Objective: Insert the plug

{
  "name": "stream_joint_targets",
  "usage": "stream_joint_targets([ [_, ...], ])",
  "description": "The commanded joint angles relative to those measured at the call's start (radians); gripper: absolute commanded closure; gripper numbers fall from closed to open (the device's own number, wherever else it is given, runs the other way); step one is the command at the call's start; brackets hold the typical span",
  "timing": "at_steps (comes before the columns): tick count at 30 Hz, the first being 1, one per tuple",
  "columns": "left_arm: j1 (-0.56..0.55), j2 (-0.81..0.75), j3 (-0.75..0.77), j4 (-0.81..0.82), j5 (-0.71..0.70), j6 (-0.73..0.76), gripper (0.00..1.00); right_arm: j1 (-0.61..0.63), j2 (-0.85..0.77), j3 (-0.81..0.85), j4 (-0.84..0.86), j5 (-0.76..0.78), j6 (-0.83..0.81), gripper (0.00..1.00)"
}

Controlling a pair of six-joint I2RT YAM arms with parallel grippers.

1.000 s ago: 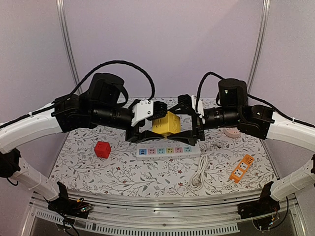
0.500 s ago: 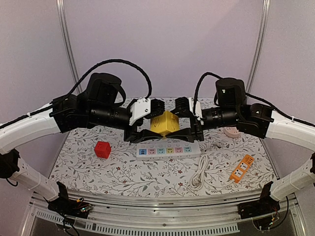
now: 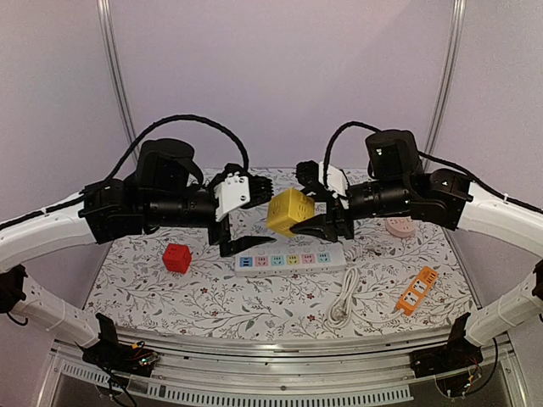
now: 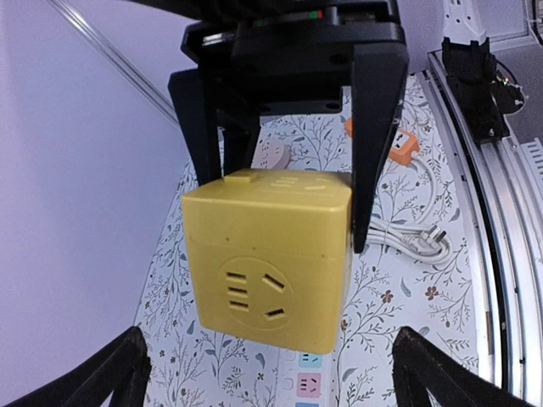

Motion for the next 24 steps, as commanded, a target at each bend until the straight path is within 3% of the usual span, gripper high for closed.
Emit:
stream_joint_targets([
  [1,0.005,-0.068,-0.070,0.058,-0.078,0.014,0.00,-0.038,0.026,0.078,-0.108,0.063,0.038,1.00],
  [8,0.097,-0.243,-0.271,0.071,-0.089,-0.128,0.01,-0.135,0.128,0.196,-0.392,0.188,-0.018,1.00],
  [17,0.394,-0.487,-0.570,0.170,-0.054,-0.408,0.00,-0.188,0.340,0.392,-0.777,0.270,-0.210,1.00],
  [24,0.579,-0.644,-0.712,0.200,-0.044,-0.562,0.01,-0.187,0.486,0.448,-0.817,0.257,-0.339,1.00],
])
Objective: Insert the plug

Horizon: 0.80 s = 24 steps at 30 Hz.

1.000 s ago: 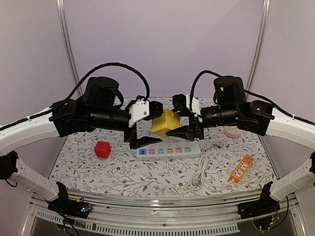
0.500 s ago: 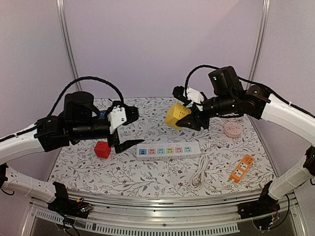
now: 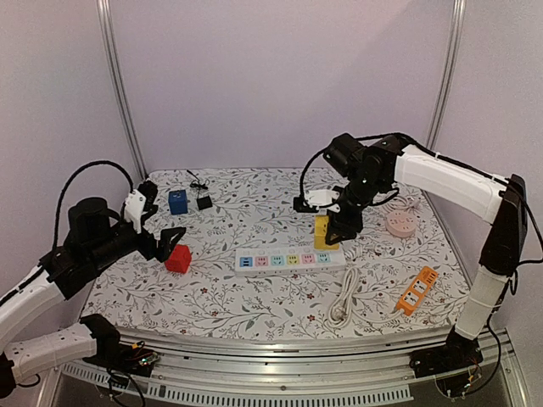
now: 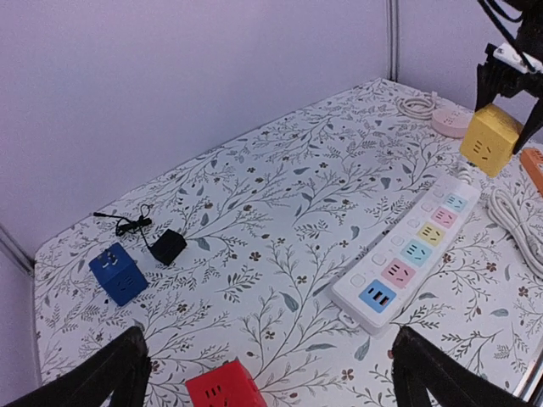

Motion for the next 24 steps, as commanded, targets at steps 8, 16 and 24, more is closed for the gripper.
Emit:
stream_joint_targets([
  [8,0.195,-0.179,-0.176,0.055,0.016,-0.221,0.01,-0.010,0.168,0.066,-0.058,-0.042,-0.204,1.00],
  [16,0.297,-0.260,-0.205,0.040,0.074,-0.276,0.00,-0.061,0.199,0.052,-0.004,-0.134,-0.229,1.00],
  [24,0.352,-0.282,-0.196,-0.020,0.060,-0.261,0.01,-0.077,0.198,0.008,0.052,-0.176,-0.206,1.00],
])
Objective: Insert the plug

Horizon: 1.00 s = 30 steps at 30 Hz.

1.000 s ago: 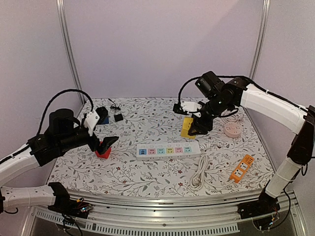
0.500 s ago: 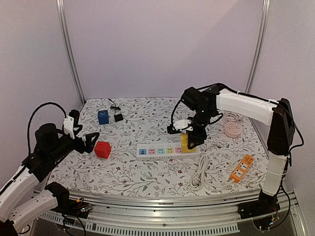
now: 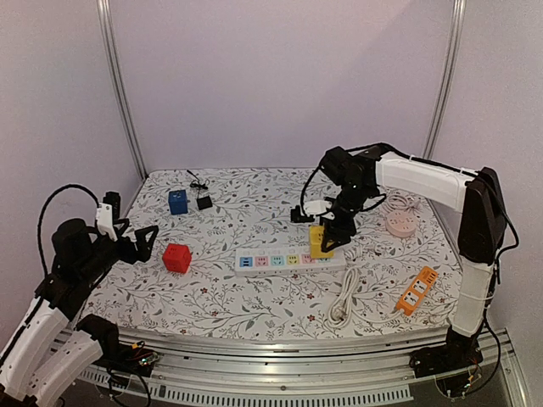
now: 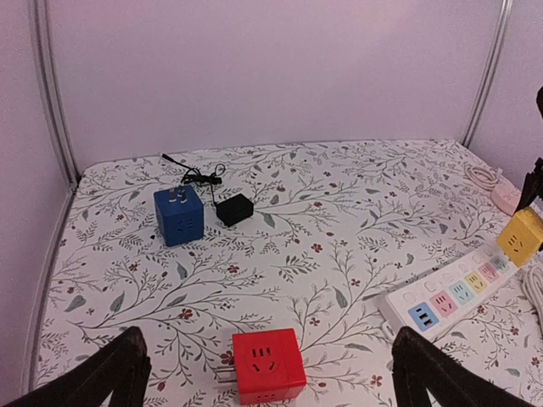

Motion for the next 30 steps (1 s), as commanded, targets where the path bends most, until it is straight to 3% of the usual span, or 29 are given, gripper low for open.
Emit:
stream_joint_targets([
  [1,0.043,-0.016,0.001,-0.037,0.007,-0.007,0.01,-0.012,0.013,-0.023,0.040,-0.047,-0.005,1.00],
  [19,0.096,0.041,-0.032,-0.005,0.039,0.001,0.01,-0.043,0.012,-0.116,0.120,-0.037,0.045,1.00],
  [30,0.108,0.041,-0.040,0.006,0.050,0.003,0.01,-0.054,0.006,-0.131,0.101,-0.029,-0.030,1.00],
])
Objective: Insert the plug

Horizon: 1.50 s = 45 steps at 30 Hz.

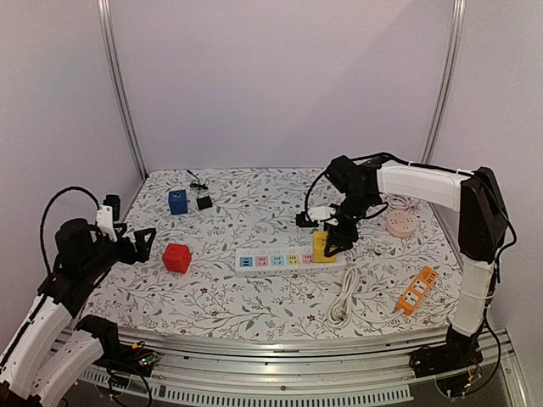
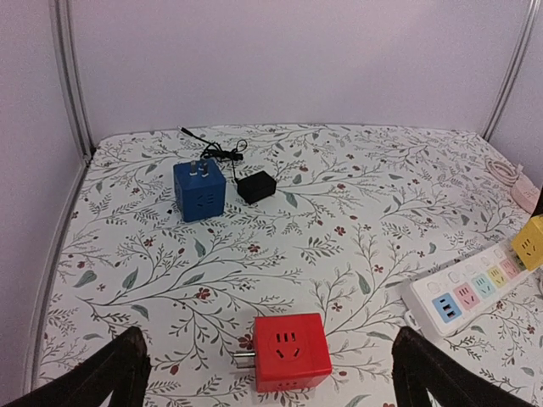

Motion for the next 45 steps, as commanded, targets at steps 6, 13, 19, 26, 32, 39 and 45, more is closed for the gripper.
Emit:
stream_joint_targets([
  [6,0.017,0.005,-0.024,0.019,0.016,0.007,0.01,0.007,0.008,-0.034,-0.022,0.078,-0.131,1.00],
  [13,0.020,0.005,-0.027,0.023,0.017,0.008,0.00,0.009,0.010,-0.038,-0.033,0.067,-0.184,1.00],
  [19,0.022,0.000,-0.027,0.025,0.018,0.009,0.01,0.019,0.103,-0.044,-0.041,0.052,-0.166,1.00],
  [26,0.022,0.005,-0.029,0.028,0.022,0.009,0.00,0.018,0.134,-0.139,0.024,0.101,-0.118,1.00],
  [32,0.021,0.009,-0.029,0.028,0.023,0.010,0.01,0.018,0.148,-0.162,0.081,0.141,-0.064,0.94],
  [39,0.020,0.025,-0.021,0.025,0.056,0.015,0.01,0.024,0.061,-0.123,0.113,0.138,0.007,0.03],
  [45,0.013,0.060,0.026,-0.007,0.084,0.028,0.01,0.034,-0.083,-0.107,0.247,0.099,0.090,0.01],
])
